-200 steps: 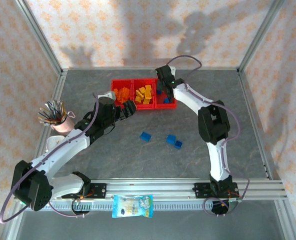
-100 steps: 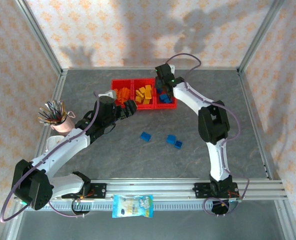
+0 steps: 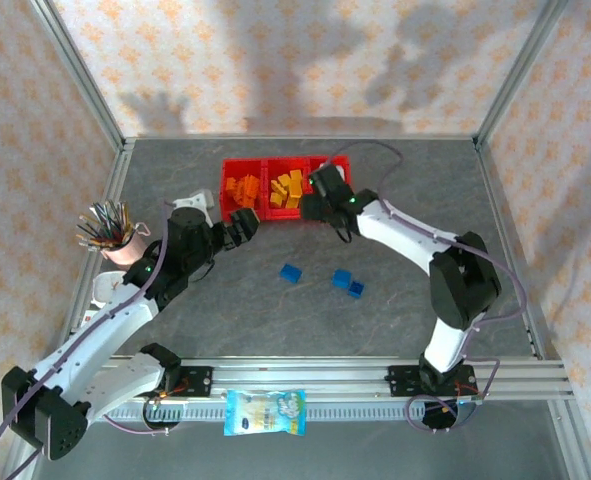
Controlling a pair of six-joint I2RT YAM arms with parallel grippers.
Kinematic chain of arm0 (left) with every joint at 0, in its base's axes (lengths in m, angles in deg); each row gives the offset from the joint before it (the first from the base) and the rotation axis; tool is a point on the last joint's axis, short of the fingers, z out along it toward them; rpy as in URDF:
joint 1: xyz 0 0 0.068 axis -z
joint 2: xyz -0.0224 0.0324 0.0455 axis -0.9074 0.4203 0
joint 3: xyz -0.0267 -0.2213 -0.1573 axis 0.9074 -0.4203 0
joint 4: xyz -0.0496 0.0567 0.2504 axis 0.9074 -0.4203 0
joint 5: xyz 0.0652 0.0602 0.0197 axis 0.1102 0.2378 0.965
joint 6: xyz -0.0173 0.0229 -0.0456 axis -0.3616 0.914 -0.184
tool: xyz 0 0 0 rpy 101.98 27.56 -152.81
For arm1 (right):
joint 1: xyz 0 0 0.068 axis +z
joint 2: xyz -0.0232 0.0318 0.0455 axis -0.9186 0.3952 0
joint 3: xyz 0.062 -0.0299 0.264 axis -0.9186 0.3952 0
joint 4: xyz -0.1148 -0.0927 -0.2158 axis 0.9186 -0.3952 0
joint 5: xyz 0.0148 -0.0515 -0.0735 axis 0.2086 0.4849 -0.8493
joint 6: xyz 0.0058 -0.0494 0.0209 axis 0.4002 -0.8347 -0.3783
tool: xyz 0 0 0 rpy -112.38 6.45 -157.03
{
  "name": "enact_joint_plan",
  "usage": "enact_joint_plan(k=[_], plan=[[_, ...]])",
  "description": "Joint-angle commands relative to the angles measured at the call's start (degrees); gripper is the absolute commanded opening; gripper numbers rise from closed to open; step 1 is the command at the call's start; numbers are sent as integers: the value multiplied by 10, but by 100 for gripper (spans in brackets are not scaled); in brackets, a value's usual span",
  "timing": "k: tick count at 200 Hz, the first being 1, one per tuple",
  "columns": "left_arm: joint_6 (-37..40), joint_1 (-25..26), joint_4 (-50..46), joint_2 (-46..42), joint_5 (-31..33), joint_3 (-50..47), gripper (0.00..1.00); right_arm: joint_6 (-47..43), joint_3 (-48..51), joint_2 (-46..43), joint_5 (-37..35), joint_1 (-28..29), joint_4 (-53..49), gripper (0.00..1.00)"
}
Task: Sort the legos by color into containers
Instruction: Pick up the lego from the center of the table.
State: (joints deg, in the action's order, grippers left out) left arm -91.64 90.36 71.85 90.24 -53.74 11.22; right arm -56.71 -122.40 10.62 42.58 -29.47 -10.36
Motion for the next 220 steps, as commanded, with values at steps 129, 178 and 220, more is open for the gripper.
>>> enact_joint_plan(k=[129,178,220], plan=[[-62,-5,-53,-96,20,-92,99,-26,115,33,-4,166,14,81],[-61,-5,-45,-82,23,-89,99,-43,74,81,-30,161,16,76],[-58,-5,-38,-73,23,-88,99,-44,45,113,-24,148,8,64]])
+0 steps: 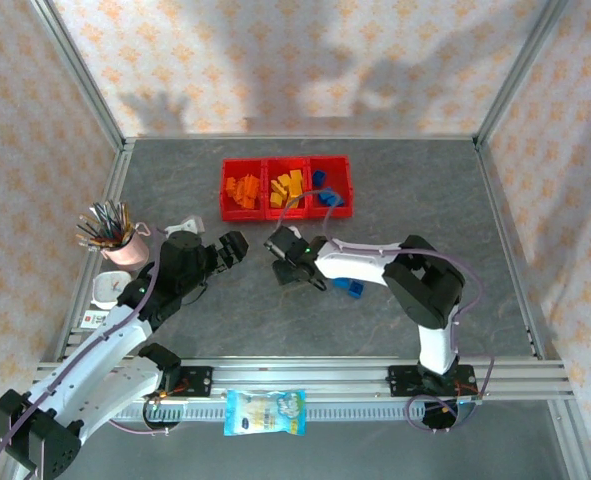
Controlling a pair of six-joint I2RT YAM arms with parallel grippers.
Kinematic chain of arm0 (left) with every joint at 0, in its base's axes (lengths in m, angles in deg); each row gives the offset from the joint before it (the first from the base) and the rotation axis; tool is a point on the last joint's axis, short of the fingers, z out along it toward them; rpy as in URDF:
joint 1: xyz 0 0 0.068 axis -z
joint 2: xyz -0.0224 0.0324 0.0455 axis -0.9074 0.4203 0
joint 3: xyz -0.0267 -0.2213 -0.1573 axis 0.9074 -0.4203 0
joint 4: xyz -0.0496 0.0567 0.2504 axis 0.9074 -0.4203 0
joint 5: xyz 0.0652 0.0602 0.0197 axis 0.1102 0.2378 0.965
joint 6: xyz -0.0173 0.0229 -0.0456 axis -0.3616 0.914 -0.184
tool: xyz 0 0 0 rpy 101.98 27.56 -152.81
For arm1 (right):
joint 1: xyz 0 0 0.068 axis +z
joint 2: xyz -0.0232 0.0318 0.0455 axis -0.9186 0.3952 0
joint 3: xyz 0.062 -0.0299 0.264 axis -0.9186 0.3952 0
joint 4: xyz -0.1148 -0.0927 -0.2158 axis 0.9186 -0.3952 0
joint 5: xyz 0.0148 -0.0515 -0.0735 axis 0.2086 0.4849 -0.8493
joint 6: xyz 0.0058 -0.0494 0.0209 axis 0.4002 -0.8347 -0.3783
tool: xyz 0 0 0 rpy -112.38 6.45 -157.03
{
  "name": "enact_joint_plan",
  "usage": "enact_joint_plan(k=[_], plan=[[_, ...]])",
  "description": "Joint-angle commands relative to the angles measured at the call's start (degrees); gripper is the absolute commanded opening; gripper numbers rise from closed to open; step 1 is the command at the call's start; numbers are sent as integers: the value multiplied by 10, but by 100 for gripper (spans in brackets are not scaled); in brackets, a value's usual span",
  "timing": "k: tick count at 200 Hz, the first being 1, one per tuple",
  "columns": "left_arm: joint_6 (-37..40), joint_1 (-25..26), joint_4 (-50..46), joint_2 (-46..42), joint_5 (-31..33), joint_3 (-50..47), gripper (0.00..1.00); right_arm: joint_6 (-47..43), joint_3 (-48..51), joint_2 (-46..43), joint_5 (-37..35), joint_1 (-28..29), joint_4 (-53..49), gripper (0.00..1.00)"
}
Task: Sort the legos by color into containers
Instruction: Pick up the lego from the center of the table.
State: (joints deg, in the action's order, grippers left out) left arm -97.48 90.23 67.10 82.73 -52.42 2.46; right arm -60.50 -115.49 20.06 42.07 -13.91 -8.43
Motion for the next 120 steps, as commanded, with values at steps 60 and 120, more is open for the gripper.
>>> enact_joint_plan(k=[60,120], plan=[[2,-4,14,8,11,-1,99,-3,-24,24,13,-10,-9,49],[6,-5,19,17,6,7,99,9,-22,10,37,-17,-5,28]])
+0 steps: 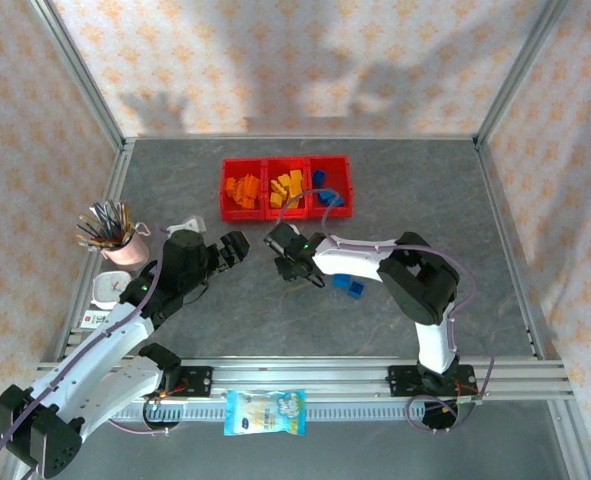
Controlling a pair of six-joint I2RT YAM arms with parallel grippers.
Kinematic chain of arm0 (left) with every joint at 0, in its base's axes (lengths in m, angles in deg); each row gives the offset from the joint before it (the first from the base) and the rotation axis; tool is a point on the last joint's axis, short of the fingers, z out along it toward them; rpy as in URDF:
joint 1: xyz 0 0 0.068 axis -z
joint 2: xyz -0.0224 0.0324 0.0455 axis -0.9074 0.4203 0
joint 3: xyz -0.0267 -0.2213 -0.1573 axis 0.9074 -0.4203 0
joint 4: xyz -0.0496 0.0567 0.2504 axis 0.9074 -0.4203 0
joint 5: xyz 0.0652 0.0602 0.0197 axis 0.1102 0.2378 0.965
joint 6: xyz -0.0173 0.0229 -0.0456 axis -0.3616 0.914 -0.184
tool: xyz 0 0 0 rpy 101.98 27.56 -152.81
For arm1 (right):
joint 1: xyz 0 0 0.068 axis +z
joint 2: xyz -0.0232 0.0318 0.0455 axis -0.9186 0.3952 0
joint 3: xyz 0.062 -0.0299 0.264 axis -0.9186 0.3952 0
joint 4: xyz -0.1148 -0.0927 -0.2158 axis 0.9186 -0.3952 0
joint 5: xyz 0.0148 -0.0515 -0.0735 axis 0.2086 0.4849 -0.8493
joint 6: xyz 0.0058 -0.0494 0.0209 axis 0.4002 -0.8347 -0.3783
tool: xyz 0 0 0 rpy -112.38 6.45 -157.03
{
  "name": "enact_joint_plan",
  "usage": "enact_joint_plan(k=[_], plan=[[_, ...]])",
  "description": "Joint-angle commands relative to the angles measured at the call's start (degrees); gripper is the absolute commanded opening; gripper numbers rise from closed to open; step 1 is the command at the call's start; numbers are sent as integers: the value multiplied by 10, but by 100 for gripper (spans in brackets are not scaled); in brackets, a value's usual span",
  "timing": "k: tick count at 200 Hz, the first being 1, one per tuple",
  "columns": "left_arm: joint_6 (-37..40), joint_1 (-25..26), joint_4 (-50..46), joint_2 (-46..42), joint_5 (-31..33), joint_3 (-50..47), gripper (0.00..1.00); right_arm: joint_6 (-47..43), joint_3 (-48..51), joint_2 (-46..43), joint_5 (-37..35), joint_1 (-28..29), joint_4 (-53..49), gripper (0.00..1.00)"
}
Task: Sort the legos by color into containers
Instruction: Pick up the lego from the center of the table, then place the lego in the container.
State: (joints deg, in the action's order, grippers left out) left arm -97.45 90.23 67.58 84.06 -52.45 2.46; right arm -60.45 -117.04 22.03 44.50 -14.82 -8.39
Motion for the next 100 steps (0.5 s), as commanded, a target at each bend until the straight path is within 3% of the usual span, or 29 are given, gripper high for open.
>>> enact_joint_plan(k=[1,44,100], plan=[[6,-5,14,4,6,7,99,8,-6,-10,12,-7,-5,28],[11,-5,16,13,2,19,99,24,-10,-63,21,-43,-12,25],[35,-6,28,57,-8,62,99,32,-61,-100,-4,-133,-48,25]])
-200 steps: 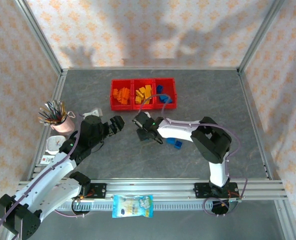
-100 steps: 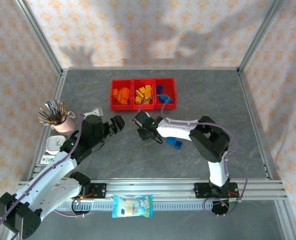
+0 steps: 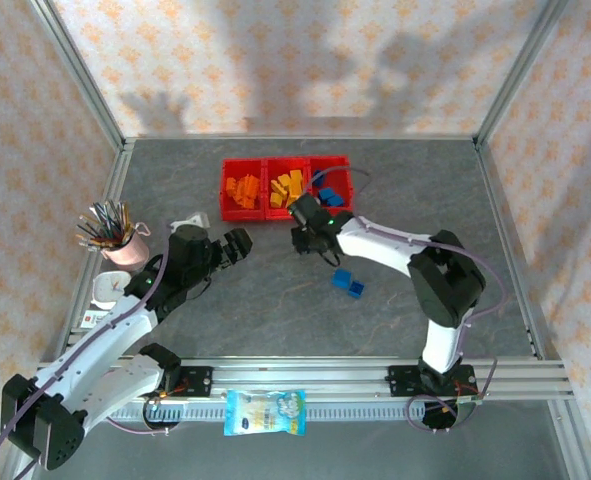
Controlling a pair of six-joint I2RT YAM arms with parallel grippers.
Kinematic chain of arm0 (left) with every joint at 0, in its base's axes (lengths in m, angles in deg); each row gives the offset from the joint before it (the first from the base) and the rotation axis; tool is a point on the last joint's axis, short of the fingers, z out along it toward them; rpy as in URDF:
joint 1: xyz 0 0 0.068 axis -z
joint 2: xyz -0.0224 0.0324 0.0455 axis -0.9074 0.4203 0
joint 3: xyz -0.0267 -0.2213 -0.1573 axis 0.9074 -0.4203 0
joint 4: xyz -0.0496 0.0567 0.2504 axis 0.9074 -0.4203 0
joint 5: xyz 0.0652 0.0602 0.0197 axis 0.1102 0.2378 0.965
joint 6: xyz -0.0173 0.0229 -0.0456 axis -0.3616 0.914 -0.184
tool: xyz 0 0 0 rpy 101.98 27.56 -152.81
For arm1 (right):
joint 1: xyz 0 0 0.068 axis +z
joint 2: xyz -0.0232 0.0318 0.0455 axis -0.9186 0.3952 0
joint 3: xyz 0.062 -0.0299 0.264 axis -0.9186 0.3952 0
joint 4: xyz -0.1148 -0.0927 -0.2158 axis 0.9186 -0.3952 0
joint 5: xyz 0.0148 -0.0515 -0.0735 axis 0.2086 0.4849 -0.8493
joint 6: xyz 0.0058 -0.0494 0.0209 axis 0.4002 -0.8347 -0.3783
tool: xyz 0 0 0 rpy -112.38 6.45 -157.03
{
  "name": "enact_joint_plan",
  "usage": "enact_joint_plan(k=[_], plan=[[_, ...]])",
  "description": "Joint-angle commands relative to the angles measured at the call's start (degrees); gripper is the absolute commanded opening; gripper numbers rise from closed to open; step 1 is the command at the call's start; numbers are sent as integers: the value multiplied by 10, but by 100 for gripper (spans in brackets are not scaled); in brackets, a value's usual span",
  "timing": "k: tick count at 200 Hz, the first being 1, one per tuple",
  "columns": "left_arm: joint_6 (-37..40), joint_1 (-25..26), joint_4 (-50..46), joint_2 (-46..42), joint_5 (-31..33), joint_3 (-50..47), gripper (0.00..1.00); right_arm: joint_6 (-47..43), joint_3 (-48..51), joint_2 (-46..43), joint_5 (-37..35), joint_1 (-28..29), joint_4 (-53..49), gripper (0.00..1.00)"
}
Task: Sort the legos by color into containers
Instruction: Place the lego in the container, then pick up the lego from the center of the table.
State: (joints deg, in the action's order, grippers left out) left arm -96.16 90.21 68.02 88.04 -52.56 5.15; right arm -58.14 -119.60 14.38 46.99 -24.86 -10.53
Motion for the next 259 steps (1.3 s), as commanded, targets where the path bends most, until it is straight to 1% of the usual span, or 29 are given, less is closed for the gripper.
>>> enact_joint_plan(k=[1,23,46,78,109,126,144,157,174,196,225,259], plan=[[22,-5,25,17,-8,36,99,9,-36,-24,-30,-34,-26,25],[33,-6,39,46,-19,56,99,9,-66,-18,-40,-71,-23,26],[41,-8,58,77,-26,73,99,13,-130,25,-66,-105,-40,26],[45,-9,81,117,-38,98,99,15,-209,94,-93,-132,-41,28],[51,-10,91,143,-40,116,99,4,-287,165,-103,-148,-40,29],[56,-11,92,153,-41,123,99,-7,-342,208,-114,-151,-54,34],[59,-12,87,159,-42,129,99,-16,-393,240,-124,-152,-72,46],[60,-12,84,158,-42,131,99,-19,-414,247,-126,-153,-85,51],[60,-12,82,153,-38,130,99,-21,-402,230,-123,-152,-79,56],[62,-12,74,145,-31,131,99,-19,-358,188,-109,-152,-71,59],[59,-12,69,133,-33,124,99,-8,-255,109,-91,-151,-52,62],[52,-12,69,115,-44,106,99,4,-126,13,-51,-150,-26,65]])
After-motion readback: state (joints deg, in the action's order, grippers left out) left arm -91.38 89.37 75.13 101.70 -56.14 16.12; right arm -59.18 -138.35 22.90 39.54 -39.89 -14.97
